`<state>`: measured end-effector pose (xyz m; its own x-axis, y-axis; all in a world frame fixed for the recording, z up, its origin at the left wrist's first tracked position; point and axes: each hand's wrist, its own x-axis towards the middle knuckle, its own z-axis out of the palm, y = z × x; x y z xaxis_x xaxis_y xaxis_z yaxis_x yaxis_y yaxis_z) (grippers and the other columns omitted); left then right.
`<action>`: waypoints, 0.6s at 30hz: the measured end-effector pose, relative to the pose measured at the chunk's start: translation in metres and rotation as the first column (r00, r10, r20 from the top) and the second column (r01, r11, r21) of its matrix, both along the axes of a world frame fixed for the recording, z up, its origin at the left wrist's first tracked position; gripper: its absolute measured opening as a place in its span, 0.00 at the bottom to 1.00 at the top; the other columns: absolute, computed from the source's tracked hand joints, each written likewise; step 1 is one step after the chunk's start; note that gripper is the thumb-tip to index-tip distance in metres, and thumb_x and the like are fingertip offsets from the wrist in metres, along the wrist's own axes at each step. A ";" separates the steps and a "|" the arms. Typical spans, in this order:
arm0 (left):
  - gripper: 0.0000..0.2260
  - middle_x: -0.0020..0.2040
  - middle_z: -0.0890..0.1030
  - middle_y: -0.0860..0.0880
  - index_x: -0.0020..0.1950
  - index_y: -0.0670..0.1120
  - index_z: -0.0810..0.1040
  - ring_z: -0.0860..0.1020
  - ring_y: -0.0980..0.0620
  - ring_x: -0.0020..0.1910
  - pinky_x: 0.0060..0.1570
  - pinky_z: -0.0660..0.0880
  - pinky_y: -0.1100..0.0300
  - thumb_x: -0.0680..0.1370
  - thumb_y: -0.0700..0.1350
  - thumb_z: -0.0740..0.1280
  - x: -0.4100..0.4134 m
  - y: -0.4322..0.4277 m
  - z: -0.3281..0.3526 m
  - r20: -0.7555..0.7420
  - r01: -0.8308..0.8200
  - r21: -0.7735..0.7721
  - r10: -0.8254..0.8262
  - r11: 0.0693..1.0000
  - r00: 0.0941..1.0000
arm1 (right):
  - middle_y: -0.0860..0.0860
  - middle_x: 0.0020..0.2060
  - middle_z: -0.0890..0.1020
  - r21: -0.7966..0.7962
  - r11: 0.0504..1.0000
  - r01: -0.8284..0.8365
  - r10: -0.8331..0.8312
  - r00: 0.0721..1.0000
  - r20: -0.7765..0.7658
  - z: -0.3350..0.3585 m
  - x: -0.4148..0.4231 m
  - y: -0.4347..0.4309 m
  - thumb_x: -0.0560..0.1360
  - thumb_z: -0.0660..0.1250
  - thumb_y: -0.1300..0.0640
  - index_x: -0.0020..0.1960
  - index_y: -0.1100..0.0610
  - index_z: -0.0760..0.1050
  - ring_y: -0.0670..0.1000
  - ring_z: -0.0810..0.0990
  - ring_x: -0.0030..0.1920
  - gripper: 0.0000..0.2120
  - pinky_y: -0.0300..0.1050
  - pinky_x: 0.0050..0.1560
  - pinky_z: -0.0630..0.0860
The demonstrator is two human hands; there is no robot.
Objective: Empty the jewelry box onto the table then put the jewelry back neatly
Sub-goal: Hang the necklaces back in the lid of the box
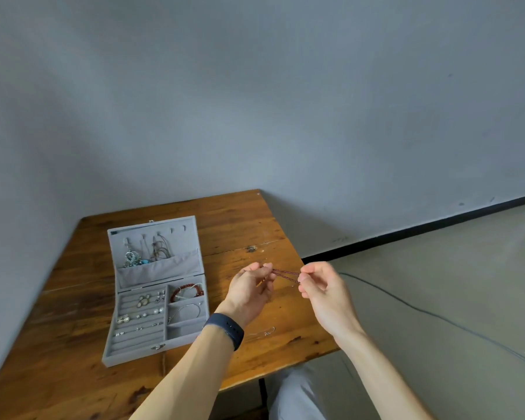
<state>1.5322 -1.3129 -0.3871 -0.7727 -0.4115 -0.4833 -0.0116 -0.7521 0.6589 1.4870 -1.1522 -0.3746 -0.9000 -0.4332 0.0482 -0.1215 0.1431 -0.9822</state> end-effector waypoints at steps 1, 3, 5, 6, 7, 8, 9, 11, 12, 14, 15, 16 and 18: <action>0.15 0.46 0.80 0.42 0.59 0.44 0.70 0.78 0.49 0.39 0.40 0.74 0.59 0.77 0.30 0.67 -0.001 -0.005 0.006 -0.007 -0.020 -0.006 0.020 1.000 1.000 | 0.48 0.44 0.83 0.006 1.000 -0.010 0.010 1.000 -0.024 0.005 0.000 -0.003 0.80 0.65 0.59 0.52 0.50 0.76 0.45 0.82 0.43 0.05 0.42 0.51 0.79; 0.16 0.43 0.81 0.42 0.60 0.44 0.70 0.78 0.49 0.37 0.39 0.75 0.59 0.78 0.30 0.68 -0.004 -0.017 0.018 -0.027 -0.056 -0.041 0.055 0.998 0.998 | 0.48 0.44 0.83 -0.002 1.000 -0.017 0.017 0.998 -0.058 0.012 0.002 -0.007 0.80 0.65 0.59 0.51 0.50 0.76 0.45 0.82 0.43 0.05 0.42 0.50 0.80; 0.14 0.39 0.81 0.42 0.58 0.45 0.69 0.77 0.50 0.35 0.36 0.73 0.60 0.78 0.30 0.66 -0.002 -0.030 0.030 -0.048 -0.121 -0.059 0.118 0.991 0.992 | 0.48 0.45 0.83 -0.024 1.000 -0.010 0.008 0.997 -0.077 0.017 0.005 -0.009 0.80 0.65 0.59 0.51 0.49 0.76 0.45 0.82 0.43 0.05 0.42 0.50 0.80; 0.13 0.39 0.80 0.42 0.57 0.45 0.69 0.77 0.50 0.35 0.34 0.72 0.60 0.79 0.30 0.65 0.000 -0.038 0.034 -0.047 -0.153 -0.048 0.151 0.987 0.987 | 0.48 0.45 0.83 -0.037 0.999 -0.004 0.001 0.997 -0.079 0.018 0.007 -0.008 0.80 0.65 0.59 0.52 0.49 0.76 0.45 0.82 0.44 0.05 0.42 0.50 0.80; 0.12 0.40 0.78 0.43 0.56 0.45 0.70 0.76 0.51 0.34 0.31 0.71 0.61 0.80 0.30 0.64 0.003 -0.045 0.036 -0.040 -0.158 -0.061 0.156 0.986 0.987 | 0.47 0.45 0.83 -0.053 0.999 0.001 -0.005 0.997 -0.076 0.017 0.008 -0.006 0.80 0.65 0.59 0.52 0.50 0.76 0.45 0.82 0.44 0.05 0.42 0.50 0.80; 0.10 0.39 0.77 0.43 0.54 0.45 0.71 0.76 0.52 0.32 0.28 0.71 0.63 0.80 0.31 0.63 0.009 -0.053 0.039 -0.025 -0.141 -0.093 0.140 0.986 0.990 | 0.47 0.45 0.83 -0.069 0.998 0.003 -0.008 0.997 -0.072 0.018 0.009 -0.006 0.80 0.65 0.59 0.52 0.50 0.76 0.46 0.82 0.44 0.05 0.41 0.50 0.80; 0.08 0.39 0.77 0.44 0.53 0.45 0.71 0.76 0.53 0.30 0.25 0.70 0.63 0.81 0.33 0.64 0.016 -0.061 0.040 0.004 -0.109 -0.145 0.110 0.984 0.994 | 0.47 0.45 0.83 -0.079 0.997 0.002 -0.007 0.998 -0.068 0.018 0.011 -0.006 0.80 0.65 0.59 0.52 0.50 0.76 0.46 0.82 0.45 0.05 0.41 0.50 0.80; 0.10 0.44 0.79 0.45 0.56 0.45 0.73 0.76 0.52 0.34 0.28 0.71 0.62 0.79 0.33 0.67 0.033 -0.075 0.040 0.061 -0.044 -0.227 0.060 0.973 0.996 | 0.46 0.46 0.83 -0.071 0.997 -0.007 0.003 0.998 -0.058 0.016 0.013 -0.007 0.80 0.66 0.59 0.52 0.50 0.77 0.47 0.82 0.45 0.05 0.41 0.50 0.80; 0.13 0.48 0.80 0.45 0.58 0.45 0.73 0.76 0.51 0.38 0.32 0.72 0.61 0.78 0.32 0.67 0.040 -0.080 0.040 0.065 -0.026 -0.241 0.043 0.970 0.997 | 0.46 0.46 0.83 -0.064 0.998 -0.012 0.009 0.999 -0.051 0.015 0.014 -0.009 0.80 0.66 0.58 0.52 0.50 0.77 0.47 0.83 0.46 0.05 0.41 0.50 0.80; 0.16 0.52 0.81 0.43 0.62 0.44 0.73 0.77 0.50 0.42 0.37 0.73 0.61 0.78 0.30 0.66 0.056 -0.091 0.040 0.031 -0.027 -0.260 0.036 0.965 0.999 | 0.46 0.45 0.83 -0.065 0.998 -0.023 0.021 0.999 -0.036 0.013 0.017 -0.015 0.80 0.66 0.58 0.52 0.49 0.77 0.48 0.83 0.46 0.05 0.42 0.50 0.80; 0.17 0.52 0.81 0.42 0.63 0.42 0.73 0.78 0.50 0.41 0.35 0.74 0.61 0.78 0.29 0.66 0.063 -0.096 0.040 0.020 -0.040 -0.281 0.047 0.959 0.999 | 0.46 0.45 0.83 -0.070 0.997 -0.030 0.028 0.999 -0.028 0.013 0.018 -0.018 0.80 0.66 0.58 0.52 0.49 0.77 0.48 0.83 0.45 0.04 0.42 0.50 0.80; 0.17 0.51 0.81 0.42 0.64 0.41 0.73 0.78 0.50 0.39 0.32 0.74 0.62 0.77 0.29 0.66 0.070 -0.100 0.041 0.011 -0.057 -0.309 0.063 0.949 0.998 | 0.47 0.45 0.83 -0.075 0.997 -0.036 0.034 0.999 -0.025 0.013 0.020 -0.022 0.80 0.66 0.58 0.52 0.50 0.77 0.47 0.83 0.45 0.04 0.41 0.49 0.80; 0.16 0.49 0.83 0.42 0.64 0.41 0.73 0.77 0.51 0.36 0.30 0.72 0.62 0.78 0.30 0.67 0.085 -0.113 0.041 -0.006 -0.128 -0.348 0.134 0.929 0.991 | 0.46 0.46 0.83 -0.069 0.996 -0.053 0.051 0.998 -0.040 0.012 0.022 -0.031 0.80 0.66 0.58 0.52 0.50 0.77 0.45 0.83 0.45 0.05 0.38 0.47 0.80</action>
